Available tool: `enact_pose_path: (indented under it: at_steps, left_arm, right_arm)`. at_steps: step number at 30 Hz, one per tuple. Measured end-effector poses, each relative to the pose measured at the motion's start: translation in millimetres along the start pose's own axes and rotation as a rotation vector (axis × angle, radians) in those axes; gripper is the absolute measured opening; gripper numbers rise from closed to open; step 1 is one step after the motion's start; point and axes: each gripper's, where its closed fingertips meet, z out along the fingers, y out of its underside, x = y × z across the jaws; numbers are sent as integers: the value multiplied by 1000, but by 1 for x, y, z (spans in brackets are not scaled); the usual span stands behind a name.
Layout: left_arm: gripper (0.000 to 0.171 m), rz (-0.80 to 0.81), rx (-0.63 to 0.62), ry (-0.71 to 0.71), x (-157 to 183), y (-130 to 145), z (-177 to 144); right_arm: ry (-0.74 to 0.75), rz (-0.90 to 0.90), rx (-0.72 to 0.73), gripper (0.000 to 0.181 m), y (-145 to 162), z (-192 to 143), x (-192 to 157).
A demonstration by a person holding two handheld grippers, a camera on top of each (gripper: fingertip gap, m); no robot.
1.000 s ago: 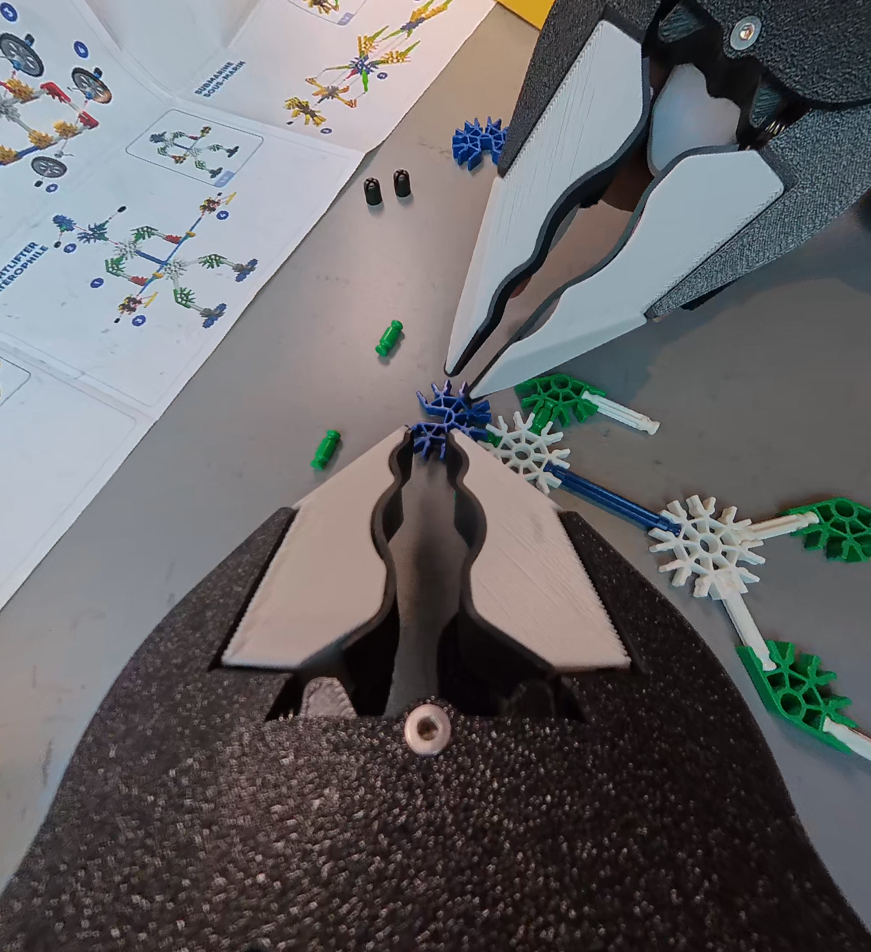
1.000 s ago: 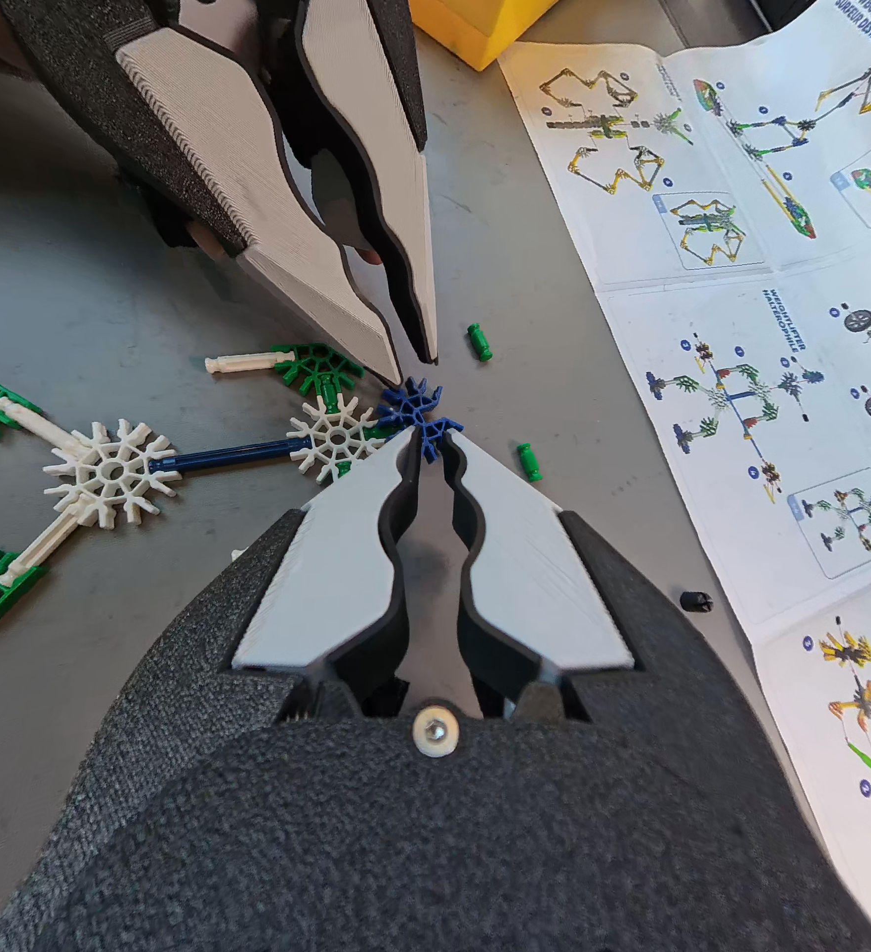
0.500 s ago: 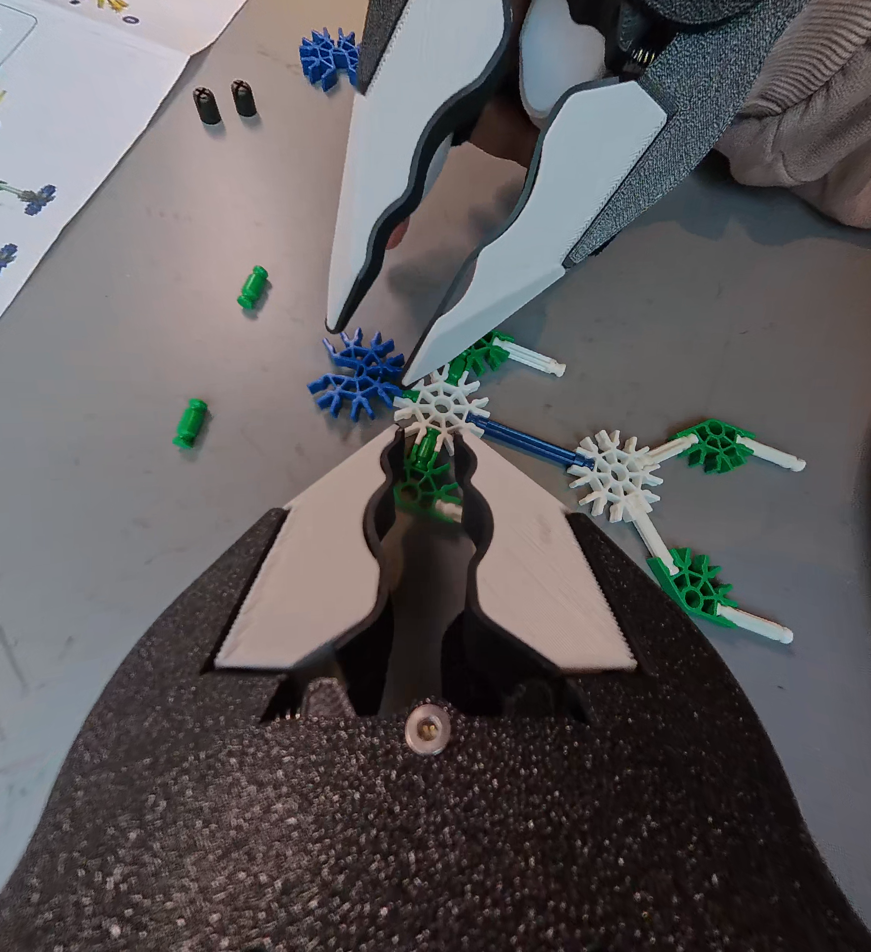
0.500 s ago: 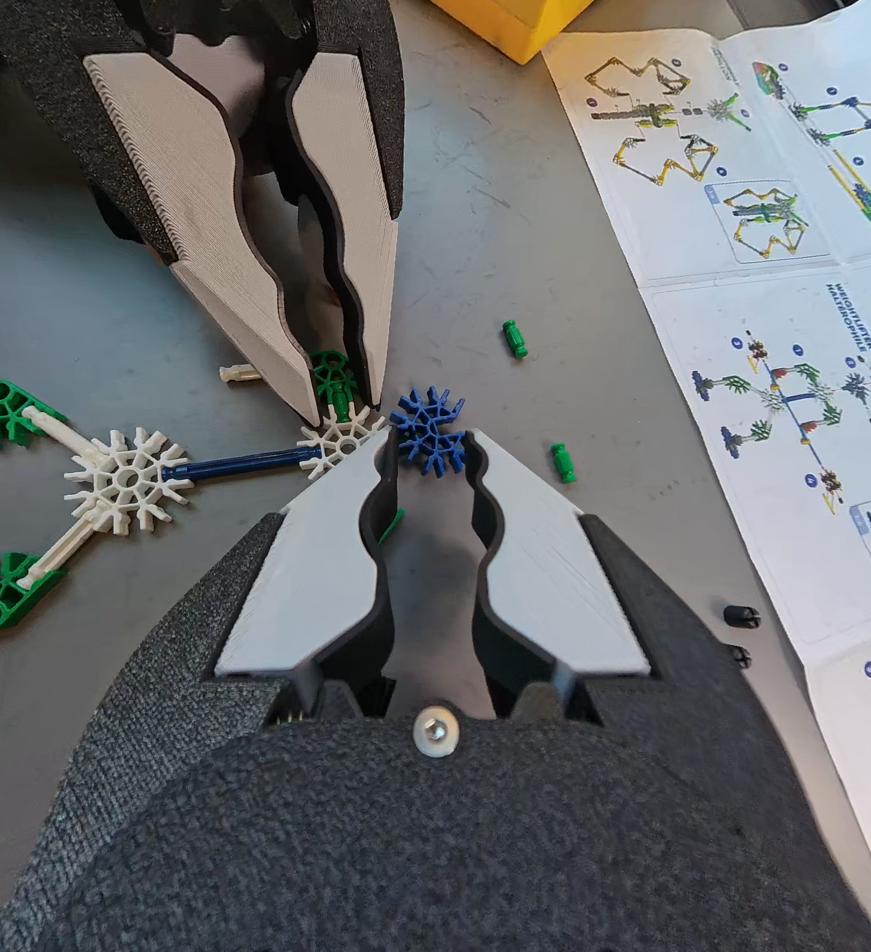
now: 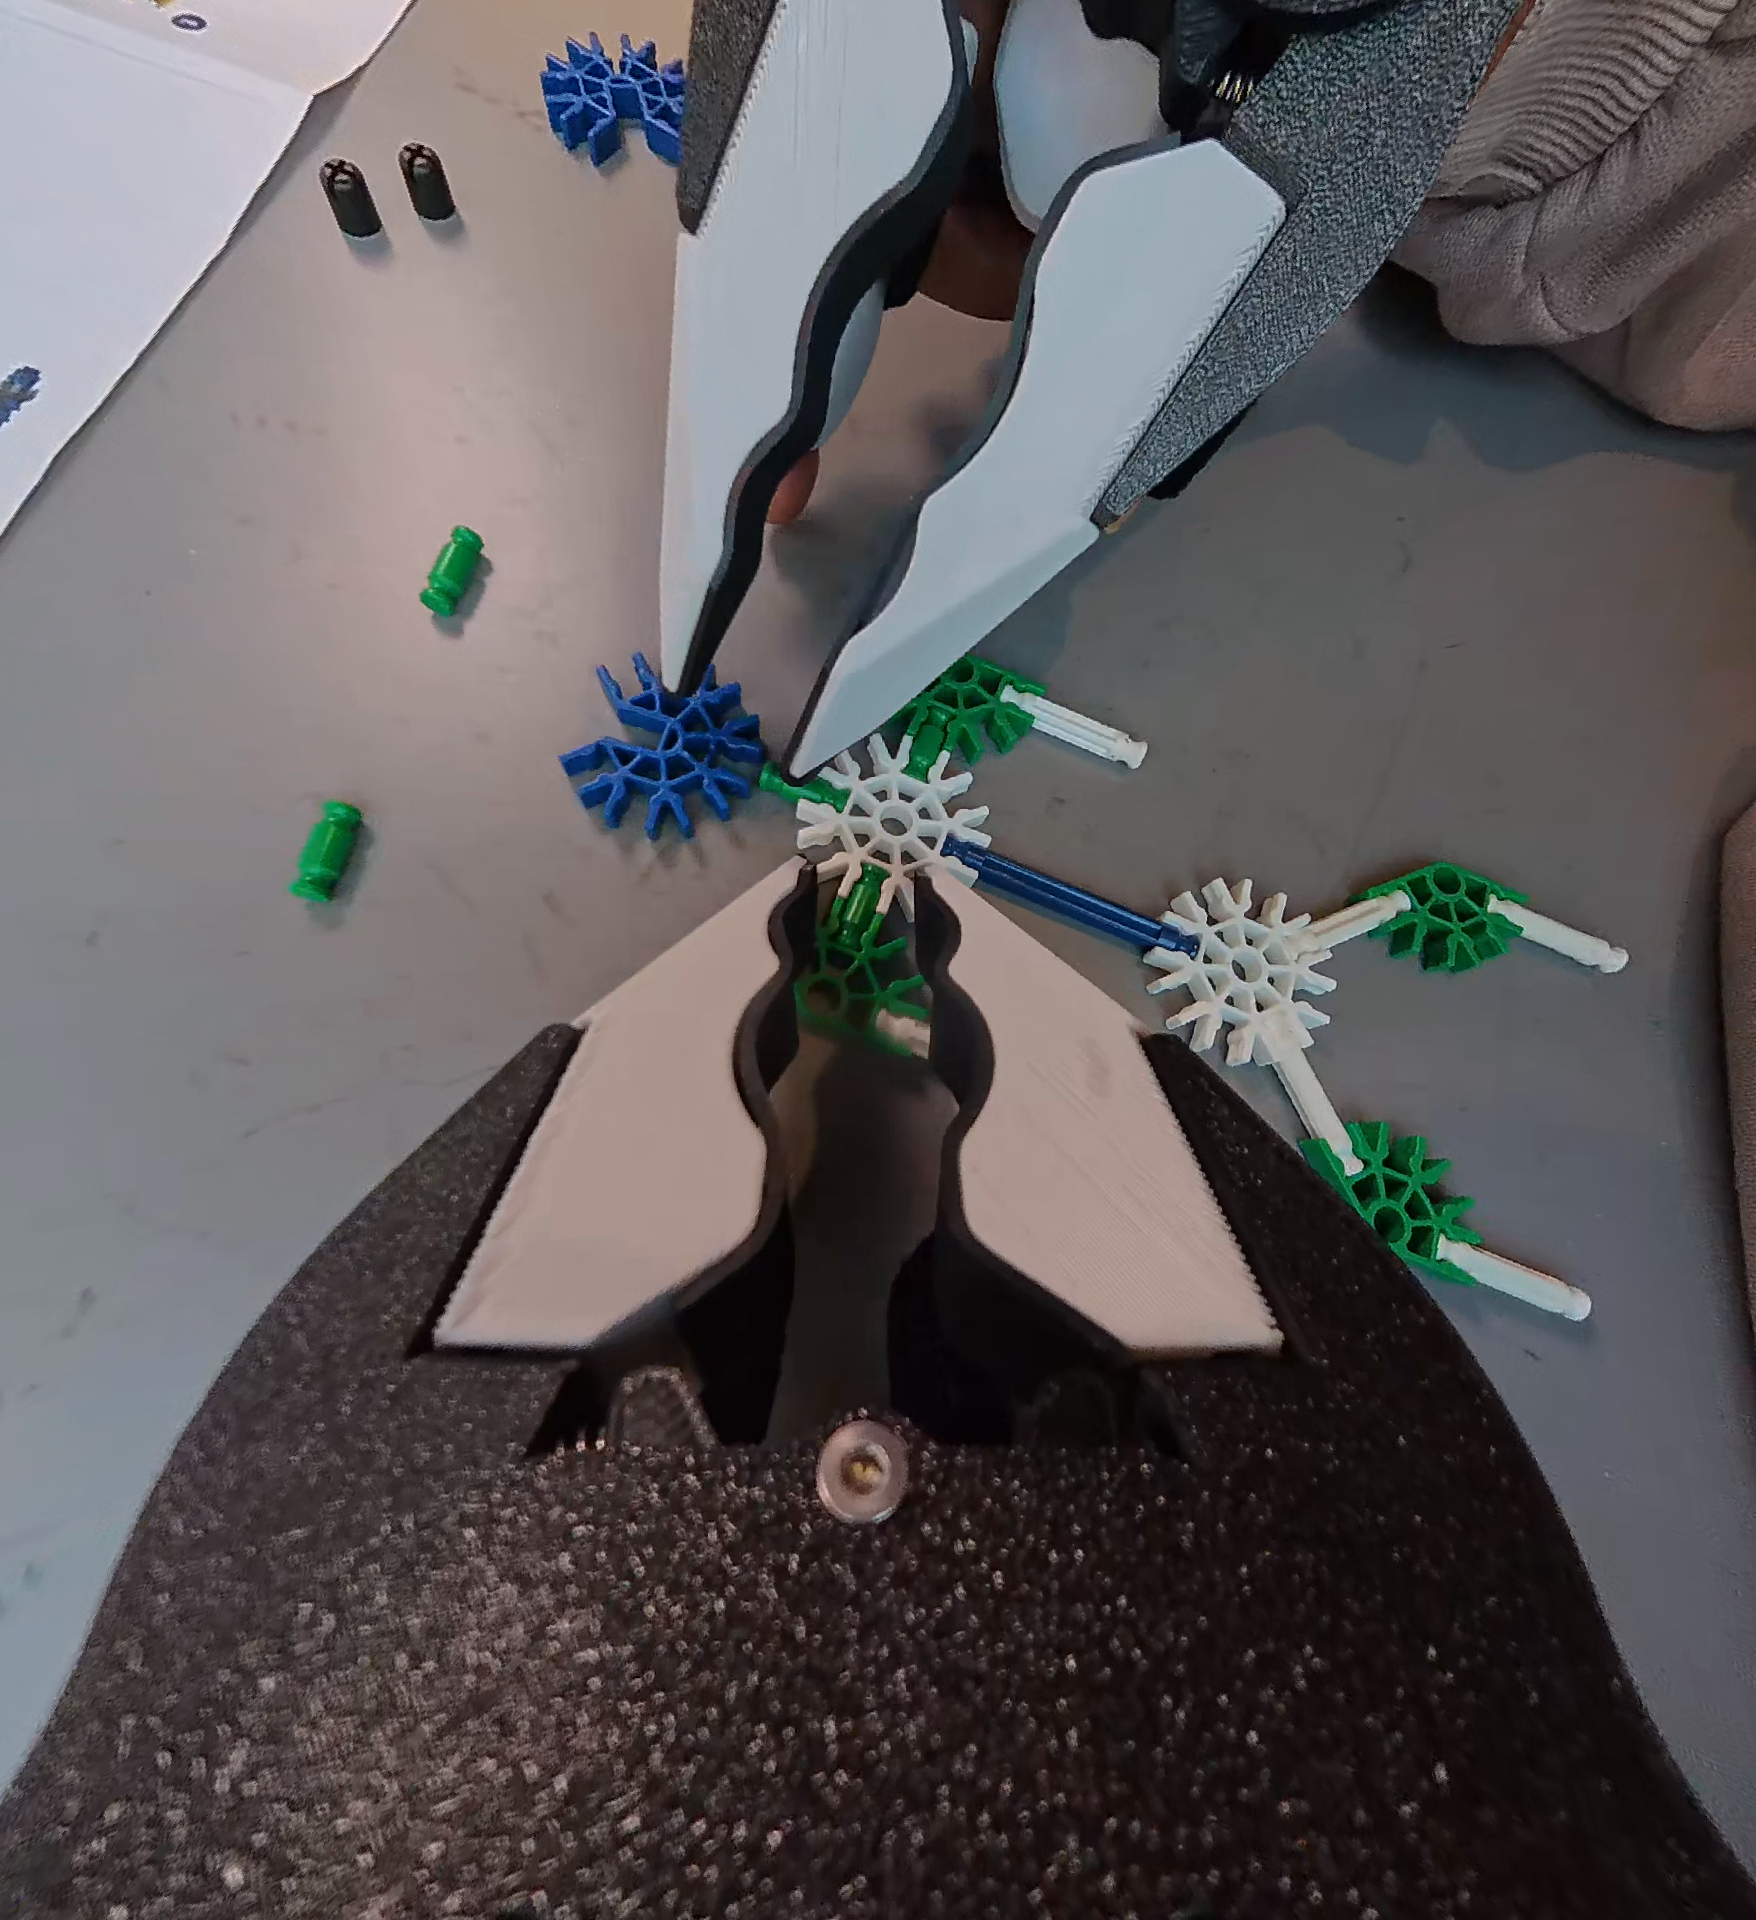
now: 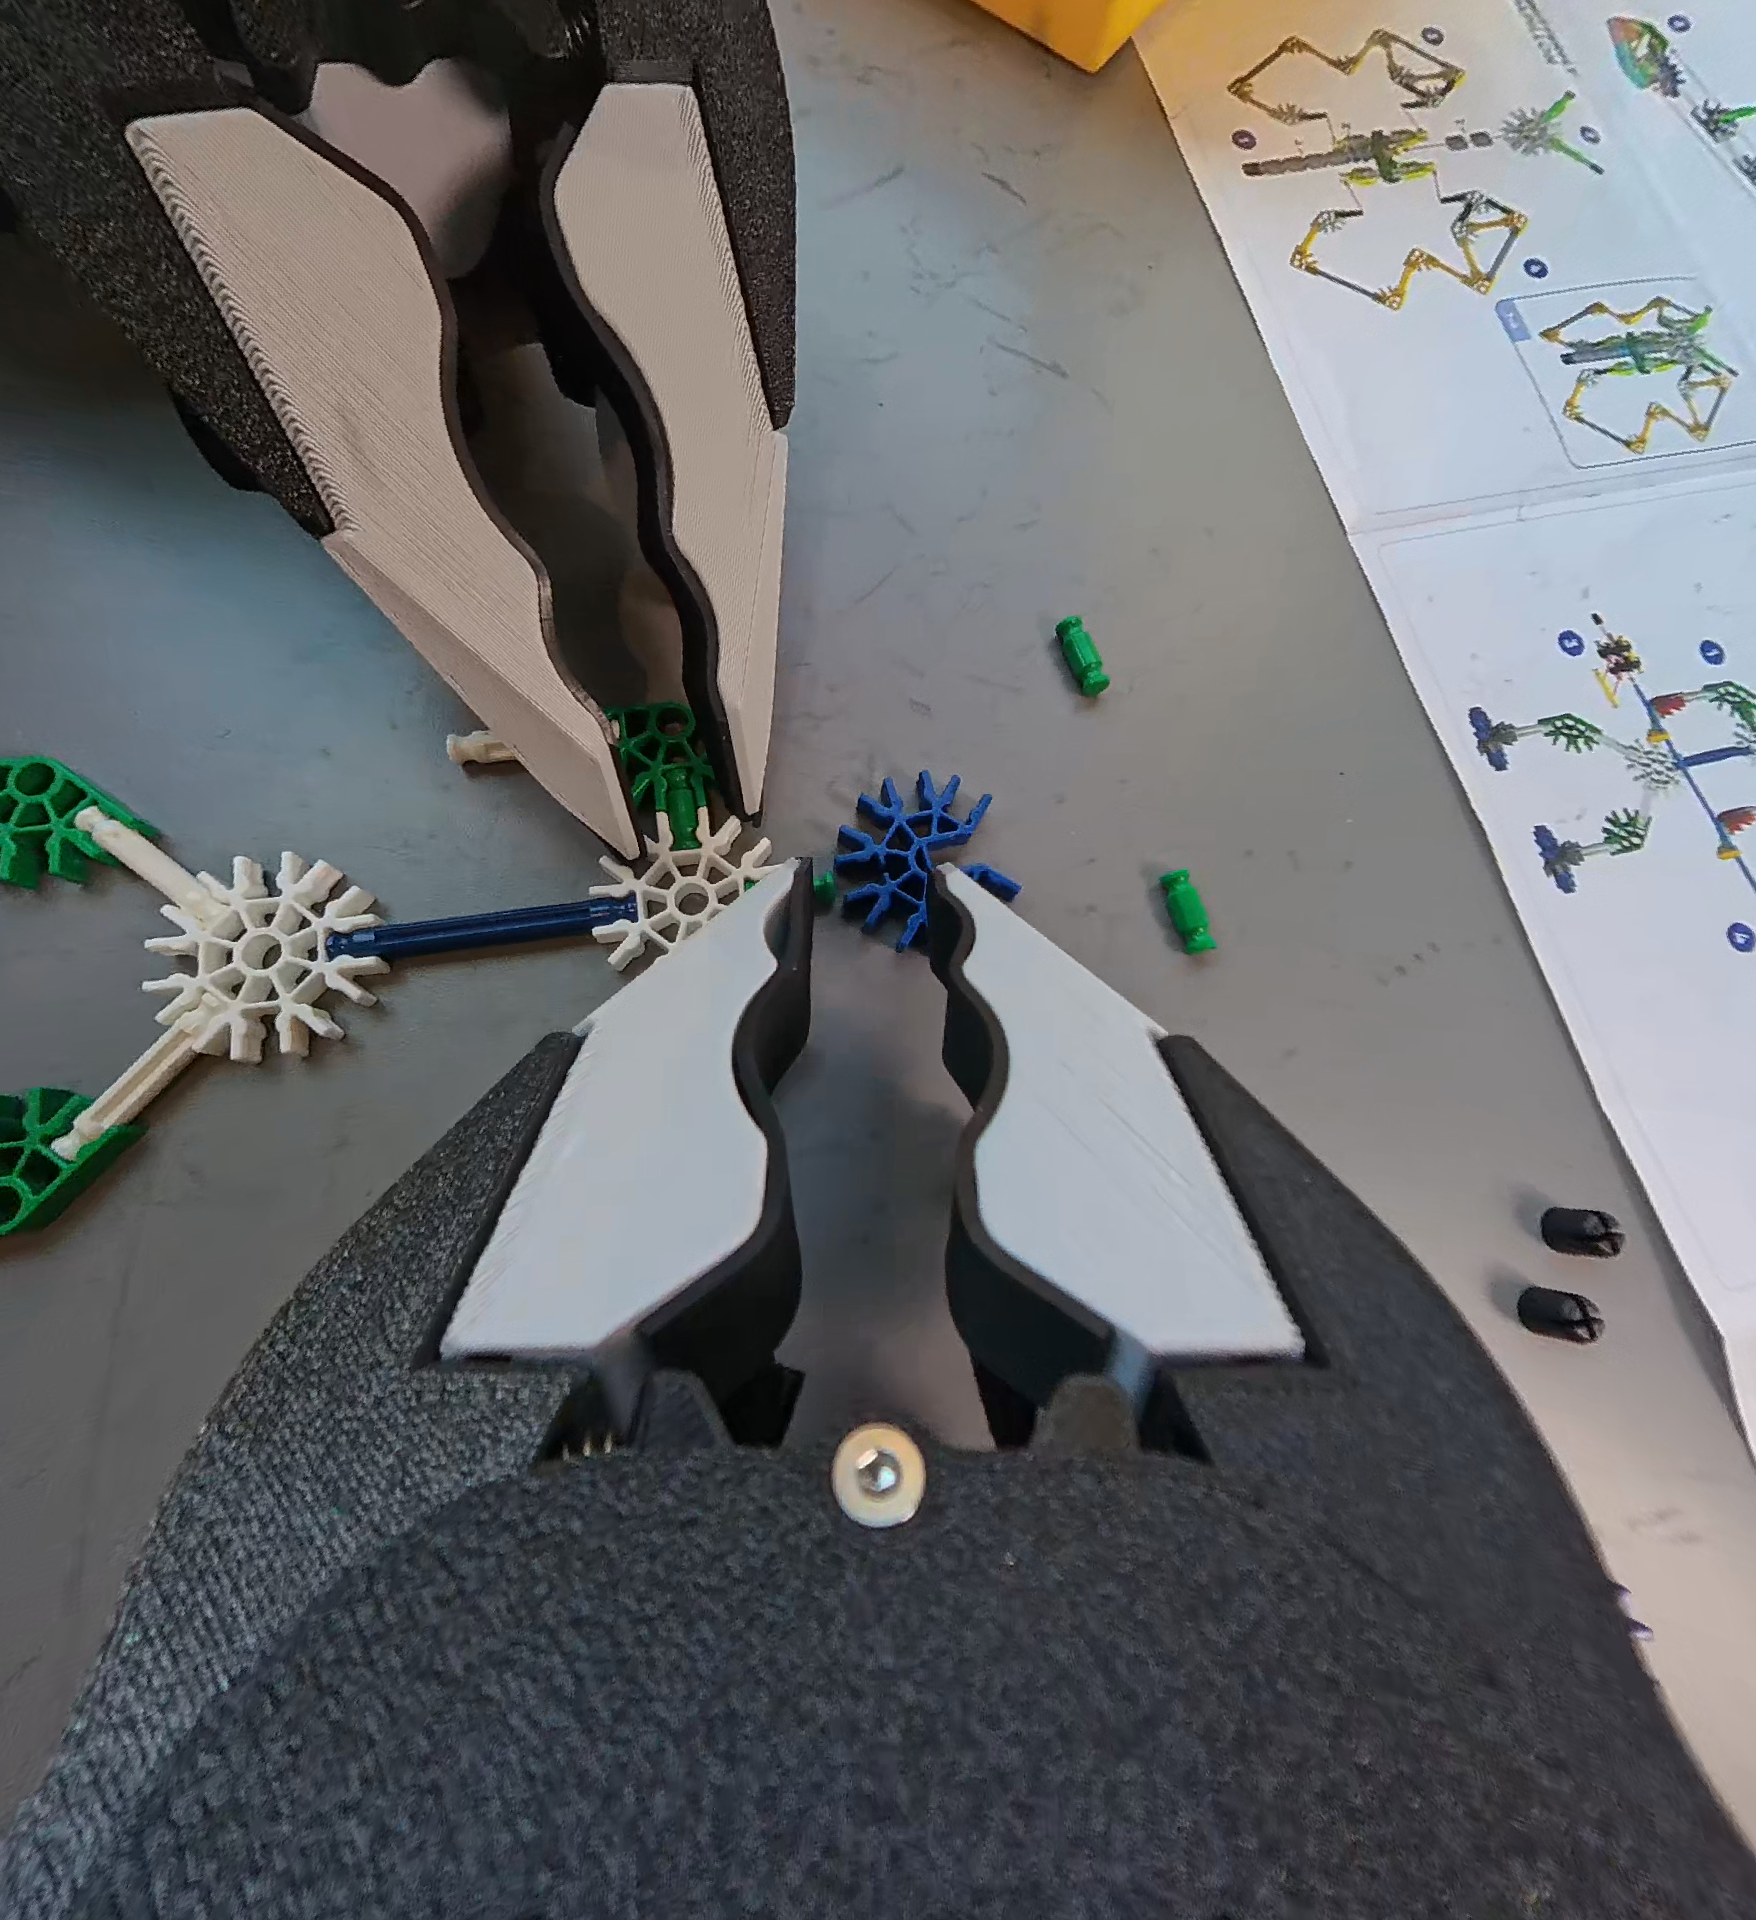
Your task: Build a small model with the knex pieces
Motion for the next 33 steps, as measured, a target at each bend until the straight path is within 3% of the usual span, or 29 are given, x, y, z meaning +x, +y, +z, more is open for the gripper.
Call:
enact_pose_path:
  at_steps: [5,8,13,15,17,25,29,33]
  left_arm:
    - [17,-15,-2,-3,0,0,0]
    - [17,-23,-1,-2,-1,0,0]
    - [17,-26,3,-9,-1,0,-1]
    - [17,-29,7,-7,-1,0,-1]
    - [17,-31,11,-7,-1,0,0]
    - [17,-18,14,-16,-2,-1,1]
    - [17,-15,14,-19,-2,-1,1]
    - [17,-12,15,-21,-2,-1,1]
  right_arm:
    - [-10,-23,48,26,-8,-8,13]
    - [-112,-145,10,34,-3,-10,11]
    - [-241,-182,-40,44,0,-1,11]
    - [-266,-195,-91,42,6,7,11]
    - [-299,-174,-77,27,4,8,7]
    - [-286,-195,-12,14,-5,1,6]
    - [-276,-222,-40,19,-2,2,5]
    - [-266,-207,-60,35,1,2,7]
